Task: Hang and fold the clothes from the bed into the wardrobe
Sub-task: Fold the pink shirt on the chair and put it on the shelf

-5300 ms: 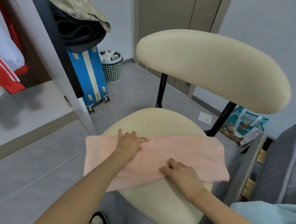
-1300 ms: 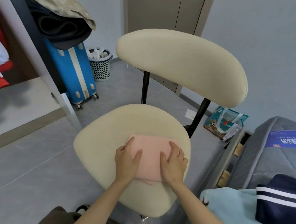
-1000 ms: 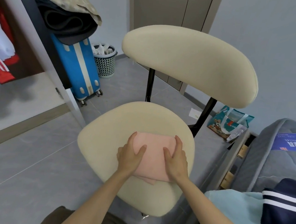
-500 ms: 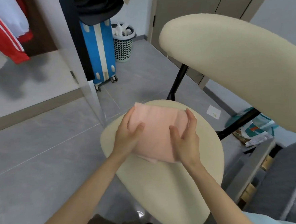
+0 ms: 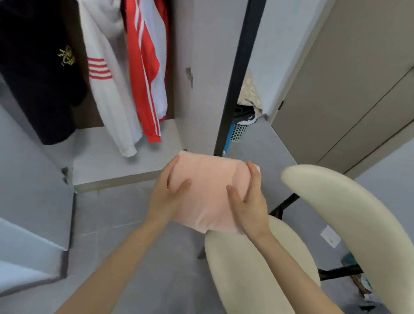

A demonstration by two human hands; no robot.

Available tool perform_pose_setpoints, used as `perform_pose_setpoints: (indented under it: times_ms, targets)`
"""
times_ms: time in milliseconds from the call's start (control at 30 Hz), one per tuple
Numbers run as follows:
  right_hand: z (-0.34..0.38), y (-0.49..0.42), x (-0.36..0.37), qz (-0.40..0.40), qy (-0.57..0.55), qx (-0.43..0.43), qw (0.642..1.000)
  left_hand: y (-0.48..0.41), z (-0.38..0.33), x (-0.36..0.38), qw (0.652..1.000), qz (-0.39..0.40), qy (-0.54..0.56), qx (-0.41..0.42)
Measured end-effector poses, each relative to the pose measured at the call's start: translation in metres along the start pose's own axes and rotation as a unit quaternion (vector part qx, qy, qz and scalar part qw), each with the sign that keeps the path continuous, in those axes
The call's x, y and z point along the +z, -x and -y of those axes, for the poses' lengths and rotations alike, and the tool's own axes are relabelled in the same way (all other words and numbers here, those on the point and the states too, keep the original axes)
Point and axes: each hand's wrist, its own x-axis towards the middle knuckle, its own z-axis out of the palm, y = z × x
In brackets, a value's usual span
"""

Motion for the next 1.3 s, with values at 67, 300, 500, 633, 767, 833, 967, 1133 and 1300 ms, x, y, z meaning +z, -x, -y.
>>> perform_pose_setpoints:
  times_ms: [67,300,500,633,767,833,967,1133,1300]
  targets:
    - [0.055,-0.007,0.000,0.022,0.007,-0.041,0.999,-0.002,-0.040,-0.040,0.999,-0.031,-0.011,0.019]
    - [0.226,-0.035,0.022,0.064,-0.032,-0.186,0.980,-0.017,-0.155,-0.172,0.987,-0.127,-0.032,0.098]
    - [0.360,-0.069,0.032,0.082,-0.068,-0.283,0.953,-0.044,-0.250,-0.265,0.972,-0.172,-0.043,0.153]
    - [0.439,-0.095,0.034,0.082,-0.094,-0.324,0.938,-0.062,-0.312,-0.312,0.962,-0.195,-0.041,0.185]
    - [0.508,-0.124,0.041,0.085,-0.116,-0.342,0.928,-0.090,-0.362,-0.355,0.957,-0.208,-0.038,0.198]
    - [0.538,-0.145,0.051,0.091,-0.123,-0.351,0.924,-0.109,-0.380,-0.372,0.954,-0.216,-0.036,0.203]
    - [0.591,-0.192,0.078,0.105,-0.146,-0.358,0.916,-0.159,-0.412,-0.406,0.948,-0.243,-0.051,0.198]
    - [0.656,-0.269,0.115,0.130,-0.172,-0.376,0.901,-0.235,-0.451,-0.448,0.941,-0.268,-0.071,0.192]
    - [0.729,-0.347,0.156,0.173,-0.183,-0.383,0.889,-0.324,-0.488,-0.497,0.934,-0.299,-0.067,0.185]
